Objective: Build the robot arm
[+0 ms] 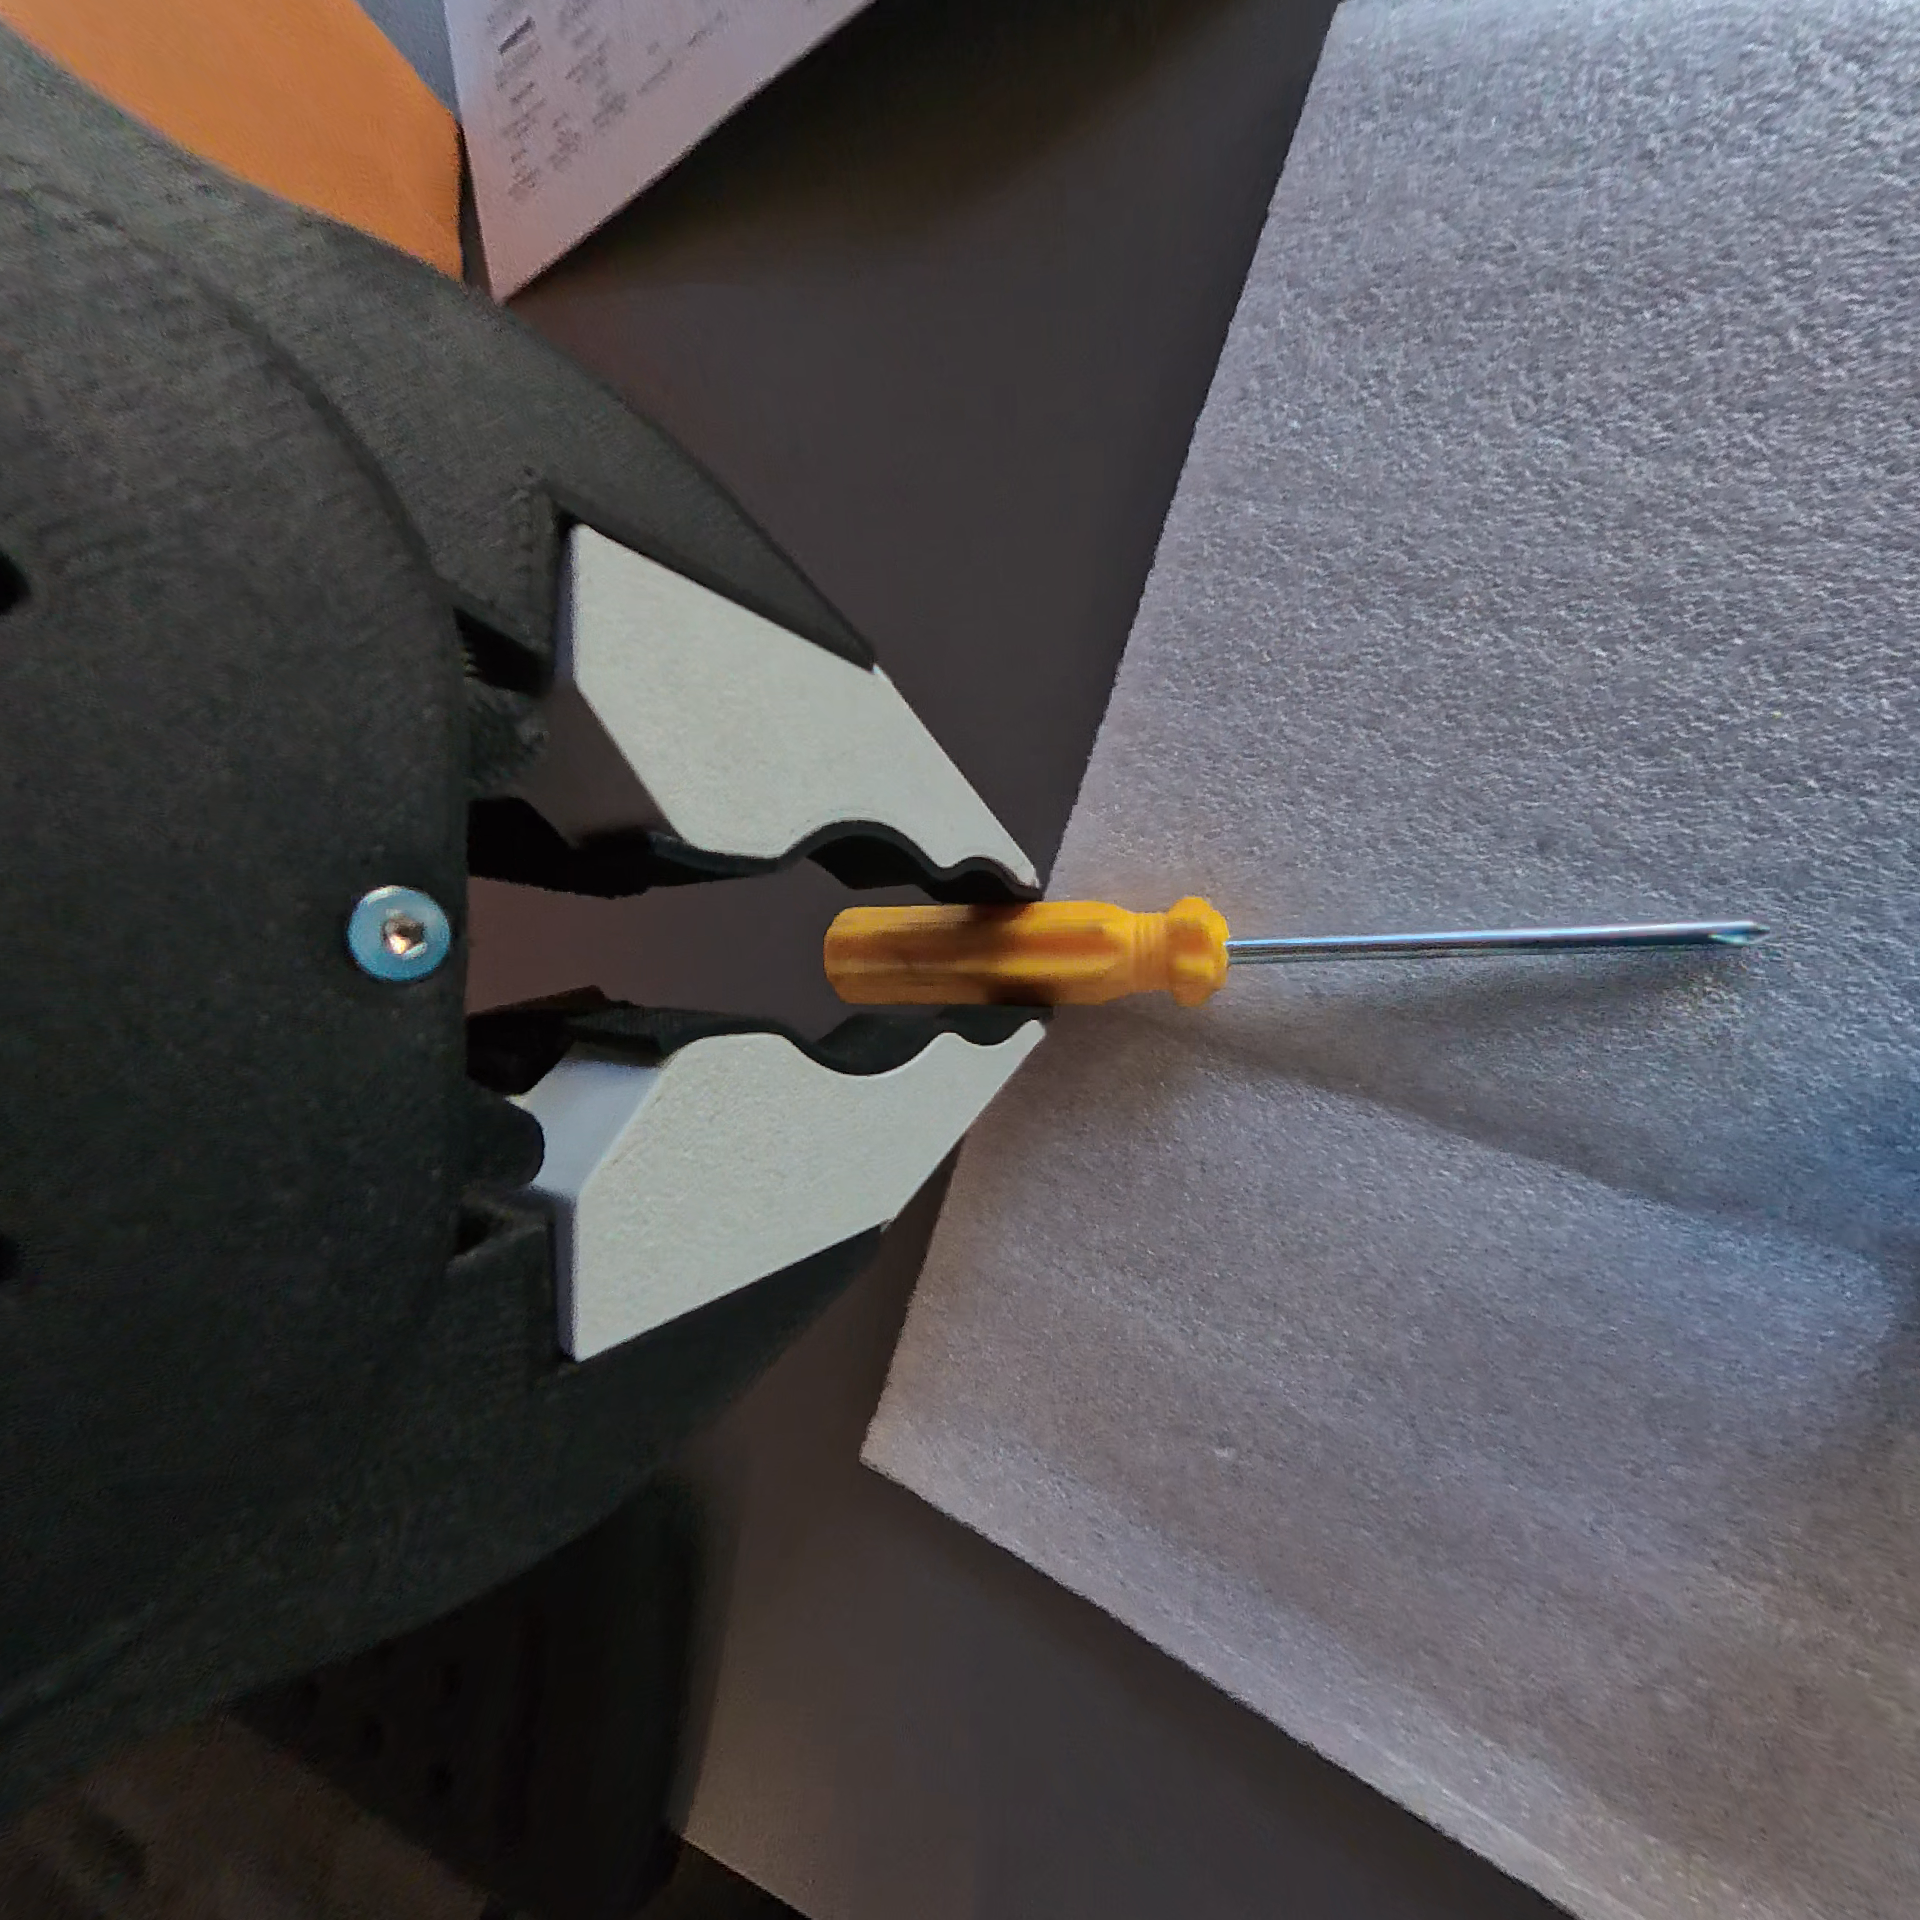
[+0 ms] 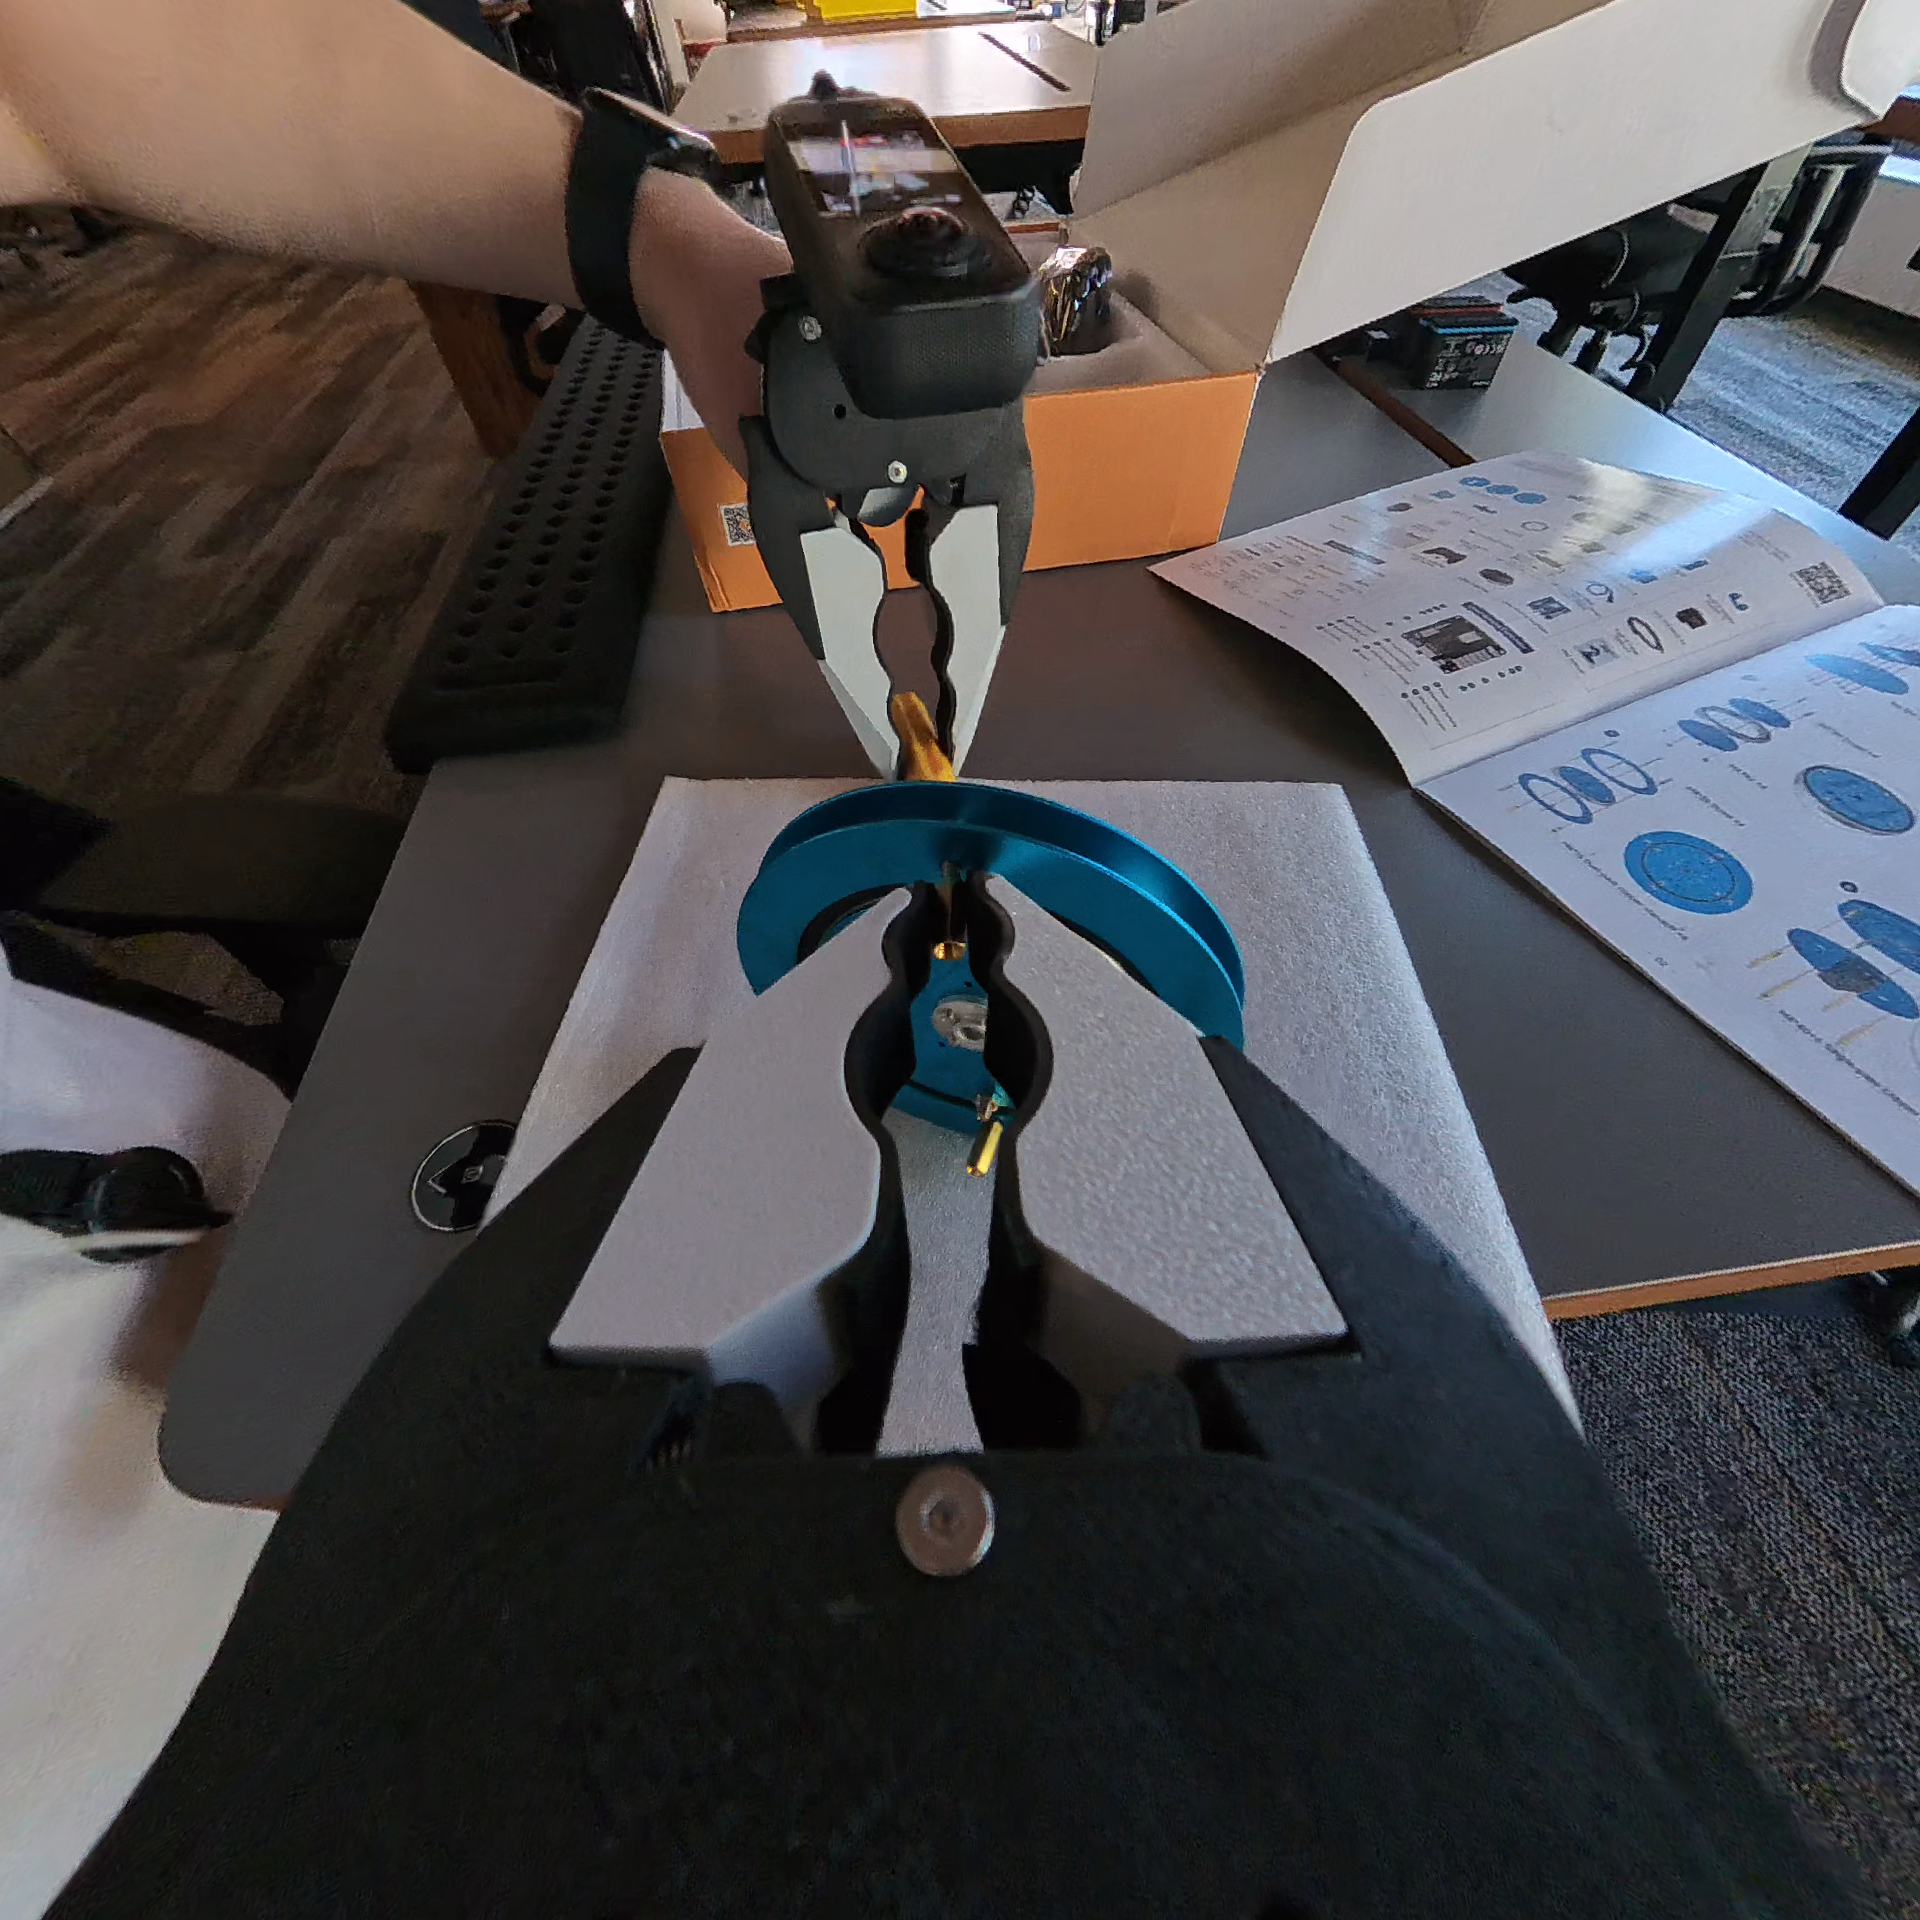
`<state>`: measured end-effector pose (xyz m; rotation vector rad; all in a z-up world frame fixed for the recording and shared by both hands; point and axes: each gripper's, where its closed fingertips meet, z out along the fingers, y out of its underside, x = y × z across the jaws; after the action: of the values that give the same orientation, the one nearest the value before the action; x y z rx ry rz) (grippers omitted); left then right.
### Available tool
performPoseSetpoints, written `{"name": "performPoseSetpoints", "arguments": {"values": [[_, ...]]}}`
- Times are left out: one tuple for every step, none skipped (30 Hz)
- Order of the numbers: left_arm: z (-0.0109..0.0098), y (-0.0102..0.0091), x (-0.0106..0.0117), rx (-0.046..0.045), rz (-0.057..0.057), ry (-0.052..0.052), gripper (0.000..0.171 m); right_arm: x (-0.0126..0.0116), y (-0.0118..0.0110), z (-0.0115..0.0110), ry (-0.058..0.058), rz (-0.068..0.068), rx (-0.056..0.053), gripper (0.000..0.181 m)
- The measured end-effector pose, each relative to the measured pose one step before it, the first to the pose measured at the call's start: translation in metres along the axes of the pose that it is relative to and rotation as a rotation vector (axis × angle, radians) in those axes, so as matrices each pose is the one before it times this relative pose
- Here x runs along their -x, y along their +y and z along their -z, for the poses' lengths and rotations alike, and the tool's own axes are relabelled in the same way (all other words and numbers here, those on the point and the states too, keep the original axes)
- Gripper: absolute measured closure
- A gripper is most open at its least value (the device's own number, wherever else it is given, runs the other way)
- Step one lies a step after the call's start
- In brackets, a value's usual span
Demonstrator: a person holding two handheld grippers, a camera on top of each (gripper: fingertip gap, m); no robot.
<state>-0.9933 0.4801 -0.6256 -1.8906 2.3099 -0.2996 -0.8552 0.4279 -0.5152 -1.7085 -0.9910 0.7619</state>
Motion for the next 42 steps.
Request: {"name": "performPoseSetpoints", "arguments": {"values": [[0.00399, 0.00078, 0.00139, -0.00641, -0.0142, -0.0190, 0.154, 0.00051, 0.00035, 0.00062, -0.0027, -0.0093, -0.0004, 0.176], [0.00628, 0.00021, 0.00295, -0.01993, -0.0104, -0.0251, 0.154, 0.00027, 0.00030, 0.00070, -0.0017, -0.0002, -0.0004, 0.176], [0.00841, -0.00151, 0.00307, -0.03285, -0.0012, -0.0186, 0.154, -0.00021, 0.00027, 0.00056, 0.0024, 0.0044, 0.0014, 0.177], [0.00988, -0.00375, 0.00158, -0.04068, 0.0042, -0.0039, 0.154, -0.00019, 0.00032, 0.00059, 0.0041, 0.0079, 0.0025, 0.177], [0.01002, -0.00572, 0.00077, -0.03916, 0.0011, -0.0010, 0.154, 0.00043, 0.00028, 0.00034, 0.0030, 0.0051, 0.0010, 0.177], [0.00895, -0.00813, -0.00030, -0.03364, -0.0095, -0.0013, 0.154, 0.00080, 0.00014, 0.00025, 0.0029, -0.0016, -0.0017, 0.177], [0.00736, -0.01064, -0.00181, -0.03161, -0.0211, 0.0021, 0.154, 0.00066, 0.00006, 0.00003, 0.0061, -0.0066, -0.0027, 0.177], [0.00574, -0.01197, -0.00152, -0.03082, -0.0288, -0.0005, 0.154, 0.00034, 0.00006, -0.00024, 0.0119, -0.0079, -0.0021, 0.177], [0.00437, -0.01122, -0.00081, -0.02716, -0.0304, 0.0036, 0.154, 0.00028, 0.00001, -0.00005, 0.0160, -0.0026, -0.0033, 0.177], [0.00311, -0.00885, -0.00038, -0.02022, -0.0231, 0.0137, 0.154, 0.00040, 0.00012, 0.00023, 0.0186, -0.0034, -0.0032, 0.177], [0.00199, -0.00590, 0.00037, -0.01477, -0.0099, 0.0199, 0.154, 0.00051, 0.00020, 0.00040, 0.0174, -0.0027, -0.0021, 0.177], [0.00139, -0.00298, -0.00085, -0.00750, -0.0065, 0.0307, 0.154, 0.00058, 0.00001, 0.00025, 0.0154, 0.0005, -0.0023, 0.177], [0.00110, -0.00025, -0.00017, 0.00162, -0.0126, 0.0238, 0.154, 0.00043, -0.00005, -0.00008, 0.0142, 0.0006, -0.0017, 0.177], [0.00102, 0.00179, 0.00203, 0.00614, -0.0148, 0.0053, 0.154, 0.00046, -0.00016, -0.00067, 0.0106, 0.0025, -0.0007, 0.177], [0.00127, 0.00194, 0.00136, 0.00149, -0.0103, 0.0072, 0.154, 0.00060, -0.00032, -0.00087, 0.0058, 0.0051, 0.0004, 0.177], [0.00128, 0.00163, 0.00013, -0.00512, -0.0029, 0.0137, 0.154, 0.00071, -0.00040, -0.00105, 0.0015, 0.0039, 0.0021, 0.177], [0.00163, 0.00168, -0.00038, -0.00791, -0.0016, 0.0145, 0.154, 0.00056, -0.00035, -0.00079, -0.0012, 0.0012, 0.0046, 0.177], [0.00155, 0.00155, -0.00081, -0.01068, -0.0066, 0.0118, 0.154, 0.00027, -0.00012, -0.00063, -0.0009, 0.0009, 0.0062, 0.177], [0.00141, 0.00144, -0.00038, -0.01066, -0.0064, 0.0073, 0.155, 0.00005, -0.00011, -0.00023, 0.0007, 0.0038, 0.0061, 0.177], [0.00093, 0.00102, 0.00036, -0.00985, -0.0024, 0.0039, 0.155, -0.00021, 0.00021, 0.00017, 0.0015, 0.0034, 0.0050, 0.177], [0.00052, -0.00055, -0.00002, -0.01376, -0.0019, 0.0055, 0.155, -0.00020, 0.00035, 0.00066, 0.0013, -0.0009, 0.0038, 0.177], [0.00015, -0.00136, -0.00033, -0.01397, -0.0007, 0.0076, 0.154, 0.00013, 0.00038, 0.00068, 0.0002, -0.0040, 0.0021, 0.177], [-0.00010, -0.00183, 0.00048, -0.01125, 0.0011, 0.0018, 0.154, 0.00041, 0.00031, 0.00055, -0.0013, -0.0035, -0.0009, 0.177], [-0.00030, -0.00164, 0.00006, -0.00806, -0.0028, 0.0035, 0.154, 0.00058, 0.00025, 0.00047, -0.0022, -0.0037, -0.0030, 0.177], [-0.00065, -0.00149, -0.00011, -0.00537, -0.0046, 0.0034, 0.154, 0.00056, 0.00019, 0.00027, -0.0027, -0.0048, -0.0037, 0.177], [-0.00082, -0.00171, 0.00035, -0.00514, -0.0050, 0.0006, 0.154, 0.00044, 0.00015, 0.00033, -0.0026, -0.0035, -0.0034, 0.177], [-0.00077, -0.00192, -0.00129, -0.00781, -0.0058, 0.0118, 0.154, 0.00015, 0.00021, 0.00022, -0.0008, -0.0020, -0.0034, 0.177], [-0.00044, -0.00109, -0.00163, -0.00339, -0.0044, 0.0129, 0.154, -0.00028, 0.00008, 0.00026, 0.0019, -0.0055, -0.0027, 0.177], [-0.00019, -0.00019, -0.00001, 0.00123, -0.0056, -0.0002, 0.154, -0.00053, -0.00001, 0.00032, 0.0024, -0.0064, -0.0009, 0.177], [0.00016, 0.00034, 0.00013, 0.00258, -0.0070, -0.0038, 0.154, -0.00015, 0.00014, 0.00025, 0.0011, -0.0005, 0.0005, 0.177], [0.00044, 0.00029, -0.00013, 0.00074, -0.0038, -0.0011, 0.154, -0.00024, -0.00001, 0.00009, 0.0007, 0.0029, 0.0014, 0.177], [0.00053, -0.00074, -0.00007, -0.00620, 0.0023, -0.0008, 0.154, -0.00012, -0.00003, -0.00025, -0.0004, 0.0023, 0.0023, 0.177], [0.00071, -0.00092, 0.00034, -0.00770, 0.0060, -0.0015, 0.154, 0.00012, -0.00010, -0.00032, -0.0023, 0.0015, 0.0020, 0.177], [0.00075, -0.00090, 0.00010, -0.00819, 0.0041, -0.0002, 0.154, 0.00021, -0.00006, -0.00036, -0.0033, 0.0004, 0.0015, 0.177], [0.00071, -0.00115, -0.00002, -0.00868, 0.0017, 0.0001, 0.154, 0.00009, -0.00006, -0.00030, -0.0027, 0.0000, 0.0013, 0.177], [0.00057, -0.00064, 0.00051, -0.00450, -0.0010, -0.0036, 0.154, -0.00003, -0.00002, -0.00009, -0.0002, 0.0020, 0.0019, 0.177], [0.00039, -0.00039, 0.00024, -0.00153, -0.0024, -0.0028, 0.154, -0.00038, 0.00004, 0.00003, 0.0026, 0.0040, 0.0021, 0.177], [0.00041, -0.00052, -0.00012, -0.00153, -0.0021, 0.0000, 0.154, -0.00026, -0.00002, 0.00000, 0.0021, 0.0032, 0.0017, 0.177], [0.00024, -0.00036, -0.00021, -0.00051, -0.0019, 0.0003, 0.154, -0.00013, -0.00009, -0.00005, 0.0011, 0.0003, 0.0013, 0.177], [0.00003, -0.00020, -0.00045, 0.00157, -0.0023, 0.0009, 0.154, 0.00016, 0.00004, -0.00015, -0.0009, -0.0001, 0.0008, 0.177], [-0.00021, 0.00034, 0.00021, 0.00562, -0.0043, -0.0031, 0.154, 0.00058, -0.00002, -0.00018, -0.0020, 0.0014, 0.0003, 0.177], [-0.00022, 0.00032, 0.00058, 0.00585, -0.0068, -0.0050, 0.154, 0.00003, -0.00006, 0.00008, 0.0011, 0.0028, -0.0008, 0.177]]}}
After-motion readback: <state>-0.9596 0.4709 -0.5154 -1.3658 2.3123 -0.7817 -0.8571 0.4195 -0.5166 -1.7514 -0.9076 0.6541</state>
